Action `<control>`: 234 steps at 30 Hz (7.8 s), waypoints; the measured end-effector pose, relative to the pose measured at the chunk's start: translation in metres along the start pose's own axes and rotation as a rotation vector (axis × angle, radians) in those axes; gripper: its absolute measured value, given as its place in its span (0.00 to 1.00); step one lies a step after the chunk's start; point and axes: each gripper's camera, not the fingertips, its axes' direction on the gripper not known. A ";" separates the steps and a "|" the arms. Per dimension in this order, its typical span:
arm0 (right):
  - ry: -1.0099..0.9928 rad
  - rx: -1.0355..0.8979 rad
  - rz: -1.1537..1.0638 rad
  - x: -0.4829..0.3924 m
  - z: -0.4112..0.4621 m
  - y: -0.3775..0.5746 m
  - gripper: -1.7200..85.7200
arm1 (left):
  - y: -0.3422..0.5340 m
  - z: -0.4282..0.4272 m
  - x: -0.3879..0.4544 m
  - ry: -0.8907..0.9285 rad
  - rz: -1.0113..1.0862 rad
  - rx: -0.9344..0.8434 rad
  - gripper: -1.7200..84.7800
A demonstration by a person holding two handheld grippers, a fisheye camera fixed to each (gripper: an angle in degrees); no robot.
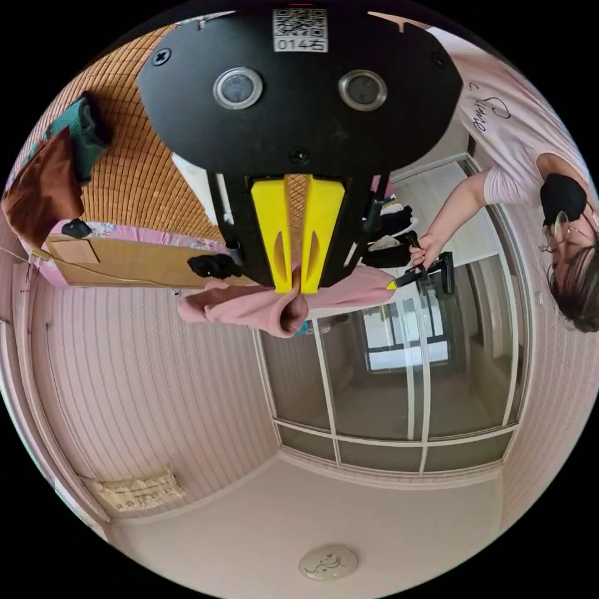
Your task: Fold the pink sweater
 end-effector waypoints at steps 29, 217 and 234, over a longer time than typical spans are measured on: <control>0.113 -0.693 0.601 0.007 0.117 0.404 0.08 | 0.323 -0.001 -0.143 -0.081 -0.319 -0.641 0.09; 1.048 -0.441 0.763 0.325 -0.165 0.279 0.05 | 0.511 0.600 0.257 0.164 0.644 -0.788 0.09; 1.105 -0.288 0.773 0.304 -0.150 0.306 0.10 | 0.456 0.557 0.247 0.275 0.536 -0.845 0.07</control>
